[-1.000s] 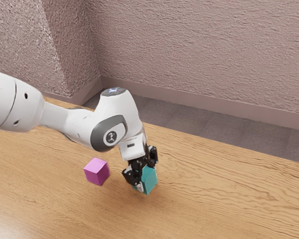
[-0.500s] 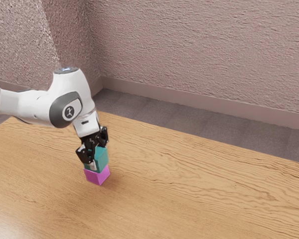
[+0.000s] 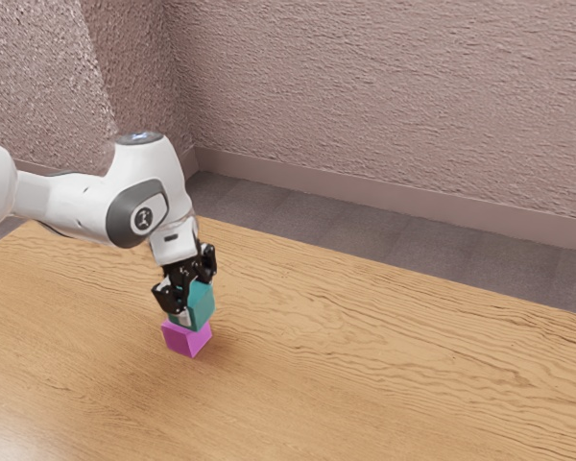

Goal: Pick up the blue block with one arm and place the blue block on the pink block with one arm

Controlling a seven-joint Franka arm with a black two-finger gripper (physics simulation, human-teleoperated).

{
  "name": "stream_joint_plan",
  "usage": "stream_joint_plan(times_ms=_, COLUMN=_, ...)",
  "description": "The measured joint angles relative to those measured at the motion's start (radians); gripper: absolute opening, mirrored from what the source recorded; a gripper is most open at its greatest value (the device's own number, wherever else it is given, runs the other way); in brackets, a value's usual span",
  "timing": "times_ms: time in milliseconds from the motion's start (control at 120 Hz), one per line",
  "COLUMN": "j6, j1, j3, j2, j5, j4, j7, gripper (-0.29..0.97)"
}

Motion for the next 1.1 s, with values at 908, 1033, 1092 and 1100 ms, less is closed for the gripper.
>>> stream_joint_plan(times_ms=908, j6=-0.052, j1=0.051, j3=0.058, j2=-0.067, j5=-0.015, j4=0.02, j7=0.054, gripper=0.63)
stream_joint_plan(times_ms=1033, j6=-0.171, j1=0.047, j3=0.055, j2=-0.285, j5=-0.036, j4=0.031, j7=0.054, gripper=0.65)
stream_joint_plan(times_ms=1092, j6=-0.244, j1=0.043, j3=0.054, j2=-0.344, j5=-0.044, j4=0.077, j7=0.034, gripper=0.66)
stream_joint_plan(times_ms=1100, j6=-0.255, j1=0.043, j3=0.054, j2=-0.347, j5=-0.045, j4=0.083, j7=0.029, gripper=0.66)
